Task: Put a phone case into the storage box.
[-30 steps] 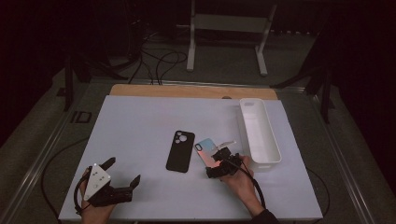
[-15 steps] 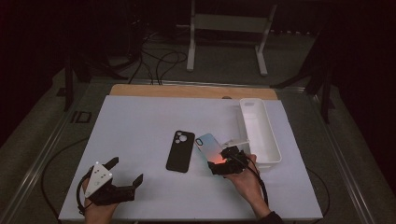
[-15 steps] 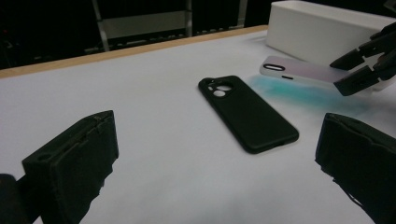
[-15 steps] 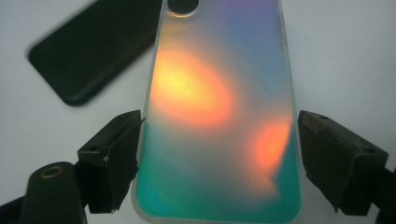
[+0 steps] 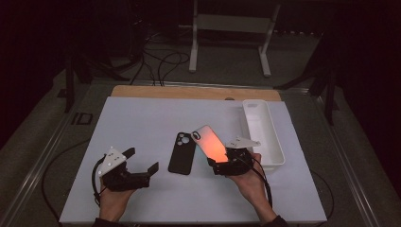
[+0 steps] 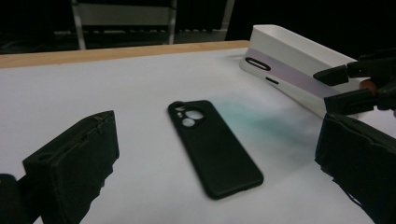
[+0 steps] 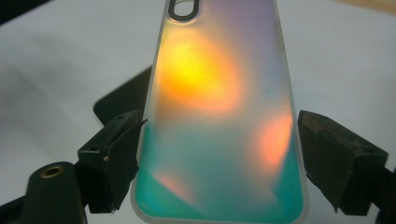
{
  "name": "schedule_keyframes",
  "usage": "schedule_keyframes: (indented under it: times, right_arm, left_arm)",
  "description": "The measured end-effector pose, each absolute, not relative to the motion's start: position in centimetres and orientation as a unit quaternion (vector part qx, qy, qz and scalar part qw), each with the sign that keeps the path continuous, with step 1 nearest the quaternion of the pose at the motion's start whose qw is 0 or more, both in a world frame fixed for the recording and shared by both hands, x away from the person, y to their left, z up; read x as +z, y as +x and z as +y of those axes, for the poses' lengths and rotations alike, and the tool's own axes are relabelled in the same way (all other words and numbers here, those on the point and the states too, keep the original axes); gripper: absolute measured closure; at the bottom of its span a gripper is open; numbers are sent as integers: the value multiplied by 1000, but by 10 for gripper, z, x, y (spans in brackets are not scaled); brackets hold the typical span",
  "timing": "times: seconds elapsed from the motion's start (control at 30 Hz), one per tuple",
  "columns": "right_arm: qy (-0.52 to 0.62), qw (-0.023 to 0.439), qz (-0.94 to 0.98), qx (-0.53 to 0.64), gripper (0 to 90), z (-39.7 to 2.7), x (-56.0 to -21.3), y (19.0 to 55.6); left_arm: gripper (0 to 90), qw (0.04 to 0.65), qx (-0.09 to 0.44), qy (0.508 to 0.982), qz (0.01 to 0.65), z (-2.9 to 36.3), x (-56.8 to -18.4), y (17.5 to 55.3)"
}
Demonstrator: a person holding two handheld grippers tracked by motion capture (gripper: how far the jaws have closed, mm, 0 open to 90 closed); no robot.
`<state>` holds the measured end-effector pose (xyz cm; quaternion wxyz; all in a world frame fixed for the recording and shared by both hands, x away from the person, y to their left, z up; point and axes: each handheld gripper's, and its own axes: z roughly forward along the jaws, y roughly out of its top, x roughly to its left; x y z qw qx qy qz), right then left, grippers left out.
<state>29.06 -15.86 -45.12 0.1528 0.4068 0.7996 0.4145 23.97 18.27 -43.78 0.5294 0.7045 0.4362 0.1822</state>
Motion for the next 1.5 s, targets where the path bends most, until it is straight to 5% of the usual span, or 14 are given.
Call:
schedule_keyframes:
  times: [0.83,1.1,1.5]
  right_arm:
    - [324,175,789,491,168,-131,-428,273]
    - [308,205,779,506,168,-117,-427,266]
    - [308,205,779,506,167,-110,-428,267]
  left_arm:
    - [187,533,89,730,419,104,-422,291]
    - [529,568,47,728,382,100,-421,285]
    - [779,577,35,735,355,95,-421,283]
